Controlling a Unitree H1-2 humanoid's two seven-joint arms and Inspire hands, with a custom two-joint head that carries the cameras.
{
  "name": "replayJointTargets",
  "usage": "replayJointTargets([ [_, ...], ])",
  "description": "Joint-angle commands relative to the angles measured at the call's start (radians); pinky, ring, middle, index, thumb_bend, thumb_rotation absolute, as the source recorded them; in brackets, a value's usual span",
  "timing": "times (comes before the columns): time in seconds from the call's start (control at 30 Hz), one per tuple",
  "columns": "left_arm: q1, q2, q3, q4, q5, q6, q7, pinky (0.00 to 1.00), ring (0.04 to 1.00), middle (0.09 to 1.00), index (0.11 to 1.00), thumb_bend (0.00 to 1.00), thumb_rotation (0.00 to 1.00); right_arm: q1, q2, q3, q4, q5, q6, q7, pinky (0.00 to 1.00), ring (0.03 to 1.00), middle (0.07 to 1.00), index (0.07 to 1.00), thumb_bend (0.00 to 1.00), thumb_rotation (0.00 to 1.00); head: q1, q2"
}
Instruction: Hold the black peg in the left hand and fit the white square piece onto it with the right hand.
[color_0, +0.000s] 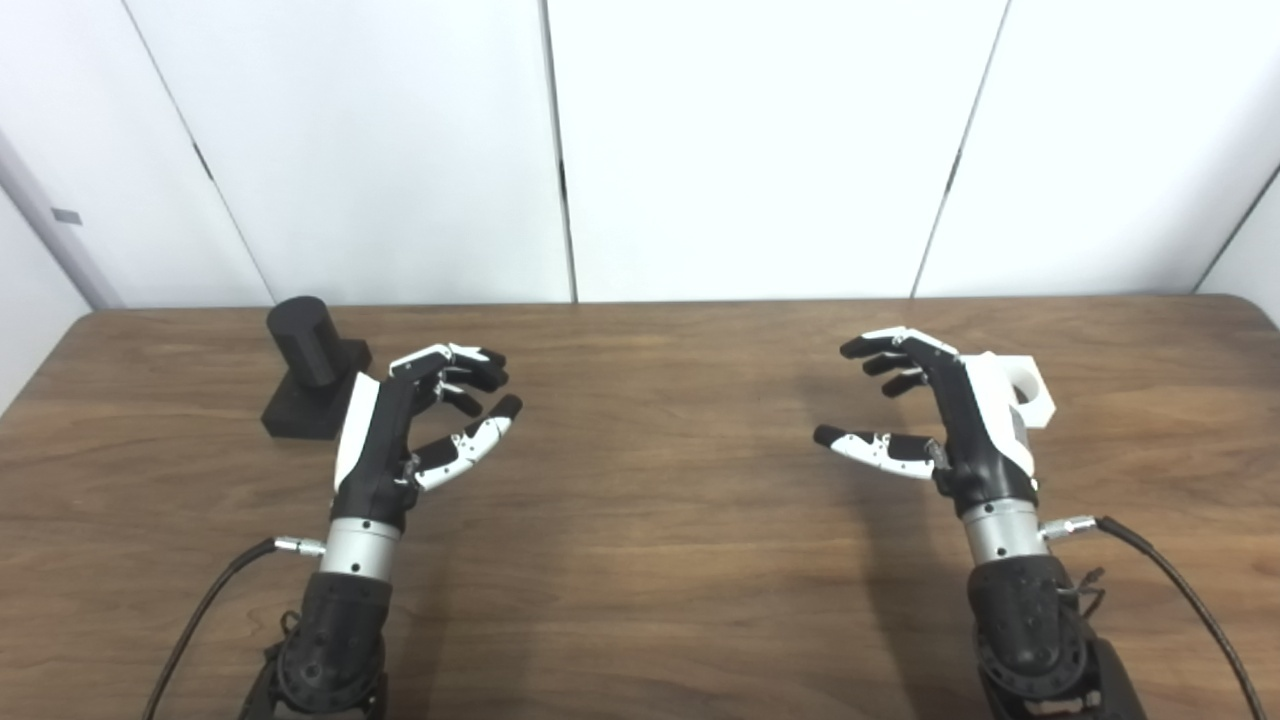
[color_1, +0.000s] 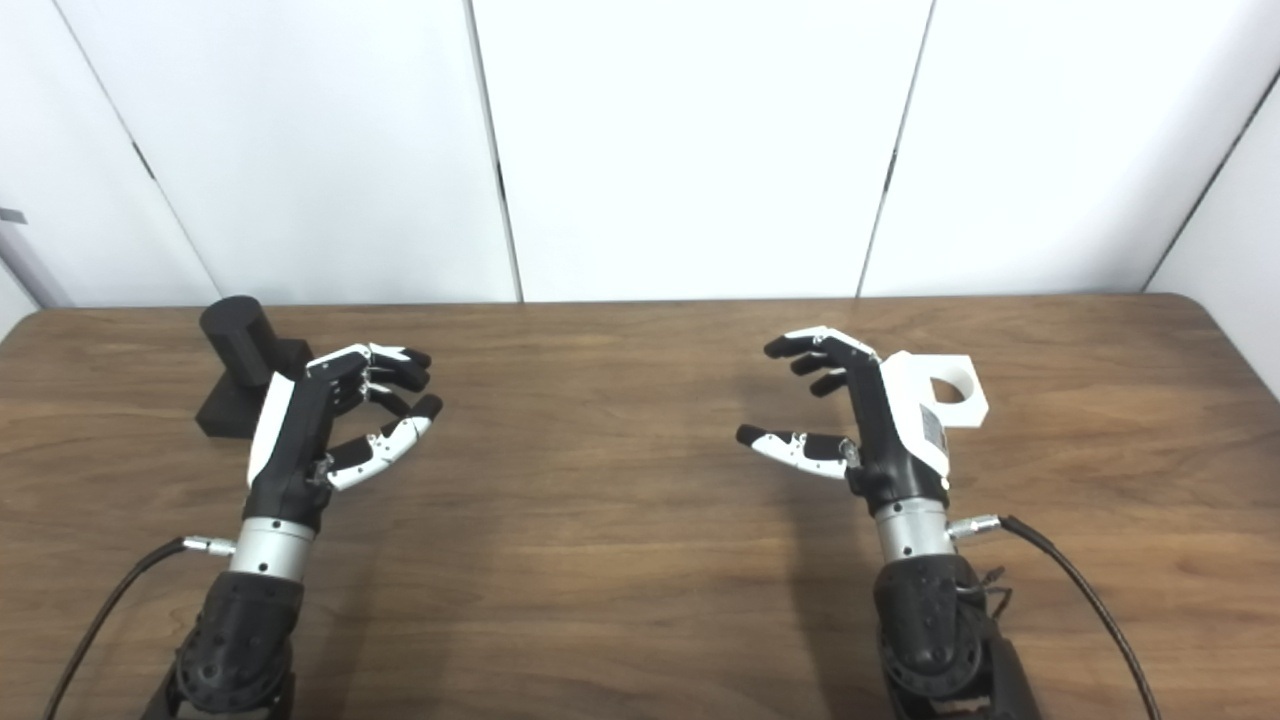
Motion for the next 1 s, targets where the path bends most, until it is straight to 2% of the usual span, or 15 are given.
replayJointTargets([
  [0.0,-0.026,0.010,0.001,-0.039,-0.002,-0.013,0.002,0.48,0.601,0.659,0.498,0.50,0.07,-0.029,-0.009,-0.001,-0.024,-0.005,-0.040,-0.017,0.55,0.654,0.684,0.613,0.60,0.00,-0.001,0.001],
  [0.43,-0.024,0.008,-0.005,-0.045,-0.001,-0.005,-0.002,0.48,0.602,0.655,0.498,0.50,0.07,-0.028,-0.008,-0.002,-0.026,-0.005,-0.041,-0.019,0.55,0.652,0.677,0.610,0.60,0.00,0.028,0.005],
  [0.53,-0.026,0.002,-0.009,-0.043,-0.010,-0.007,-0.005,0.47,0.595,0.653,0.498,0.50,0.07,-0.027,-0.015,-0.007,-0.025,0.005,-0.042,-0.014,0.56,0.662,0.685,0.612,0.59,0.00,0.102,0.007],
  [0.57,-0.028,-0.004,-0.012,-0.042,-0.010,-0.006,-0.005,0.47,0.597,0.654,0.498,0.50,0.07,-0.027,-0.021,-0.011,-0.027,0.010,-0.040,-0.008,0.56,0.665,0.689,0.614,0.59,0.00,0.168,0.009],
  [0.7,-0.035,-0.036,-0.031,-0.038,-0.007,0.004,0.003,0.49,0.612,0.659,0.498,0.50,0.07,-0.024,-0.059,-0.028,-0.032,0.038,-0.053,0.010,0.55,0.661,0.698,0.624,0.59,0.00,0.325,0.000],
  [0.73,-0.035,-0.046,-0.035,-0.038,-0.003,0.011,0.007,0.49,0.614,0.657,0.498,0.50,0.07,-0.024,-0.066,-0.032,-0.034,0.046,-0.055,0.013,0.55,0.660,0.698,0.625,0.58,0.00,0.325,0.000],
  [0.77,-0.036,-0.055,-0.040,-0.037,0.004,0.014,0.013,0.50,0.615,0.656,0.498,0.50,0.07,-0.023,-0.071,-0.037,-0.034,0.060,-0.059,0.014,0.54,0.656,0.695,0.626,0.58,0.00,0.362,-0.005],
  [0.83,-0.038,-0.071,-0.049,-0.030,0.017,0.014,0.022,0.49,0.606,0.649,0.498,0.50,0.07,-0.023,-0.077,-0.046,-0.036,0.075,-0.057,0.017,0.53,0.640,0.684,0.625,0.59,0.00,0.389,-0.013],
  [0.97,-0.042,-0.088,-0.057,-0.015,0.039,0.006,0.035,0.49,0.599,0.640,0.498,0.50,0.07,-0.020,-0.077,-0.055,-0.055,0.083,-0.028,0.031,0.53,0.636,0.678,0.633,0.59,0.00,0.410,-0.029],
])
